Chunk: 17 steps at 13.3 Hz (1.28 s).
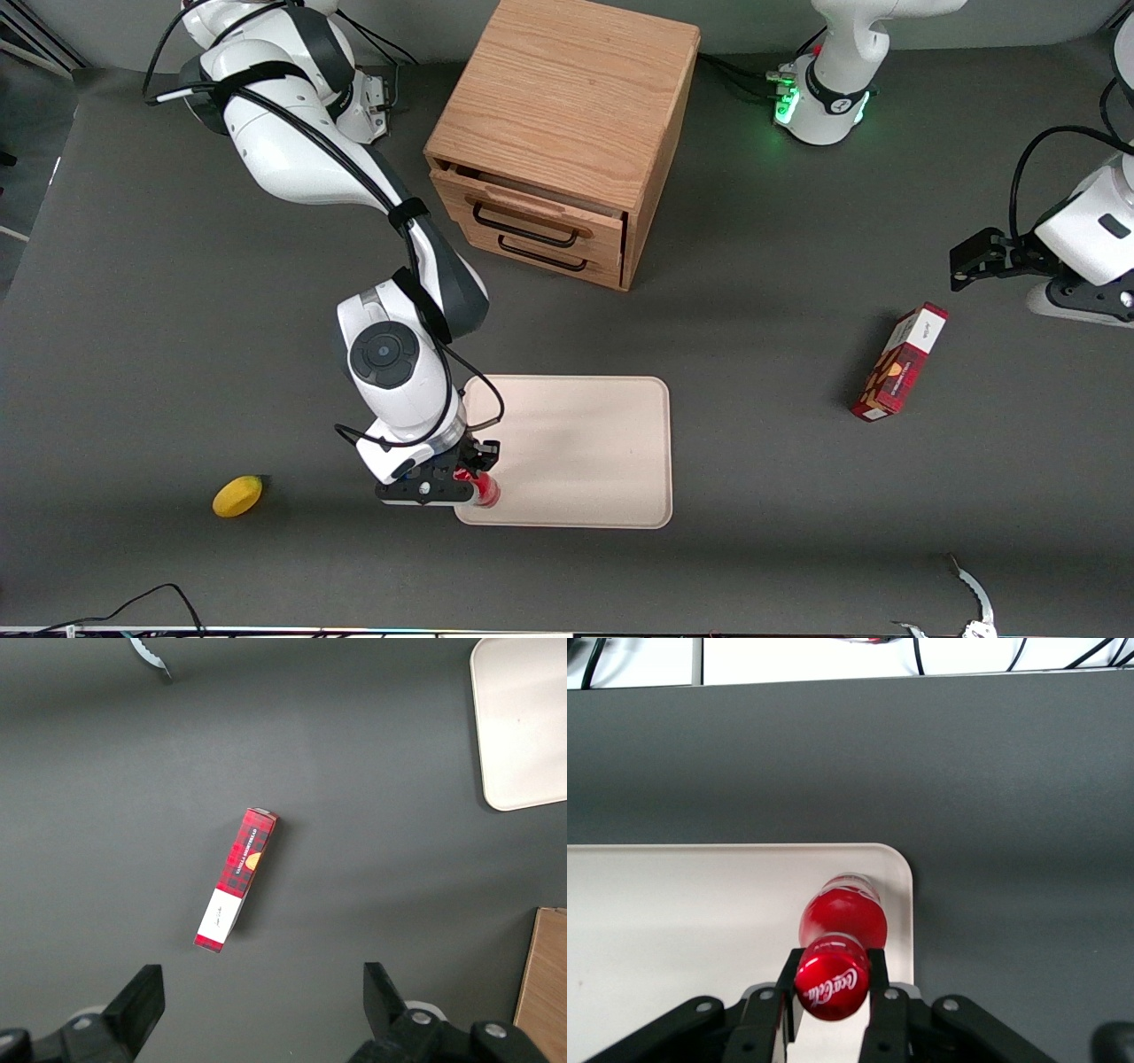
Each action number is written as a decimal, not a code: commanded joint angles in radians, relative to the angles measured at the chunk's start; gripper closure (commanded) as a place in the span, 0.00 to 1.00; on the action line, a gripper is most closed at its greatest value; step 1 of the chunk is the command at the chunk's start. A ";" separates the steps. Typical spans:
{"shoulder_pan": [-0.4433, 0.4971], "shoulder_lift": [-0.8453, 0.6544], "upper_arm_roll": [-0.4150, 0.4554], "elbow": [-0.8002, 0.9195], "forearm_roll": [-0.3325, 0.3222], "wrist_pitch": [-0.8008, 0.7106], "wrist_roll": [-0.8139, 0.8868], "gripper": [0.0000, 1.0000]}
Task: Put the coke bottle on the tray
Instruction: 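Lower the bottle upright onto the tray's corner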
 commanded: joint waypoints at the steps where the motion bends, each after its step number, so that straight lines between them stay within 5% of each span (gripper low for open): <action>1: 0.012 0.024 -0.009 0.037 -0.012 0.009 0.060 1.00; 3: 0.012 0.025 -0.009 0.039 -0.010 0.009 0.071 0.93; 6: 0.012 0.025 -0.009 0.039 -0.010 0.009 0.084 0.34; 9: 0.012 0.025 -0.009 0.039 -0.012 0.014 0.081 0.07; 17: 0.001 0.002 -0.007 0.039 -0.012 0.006 0.071 0.00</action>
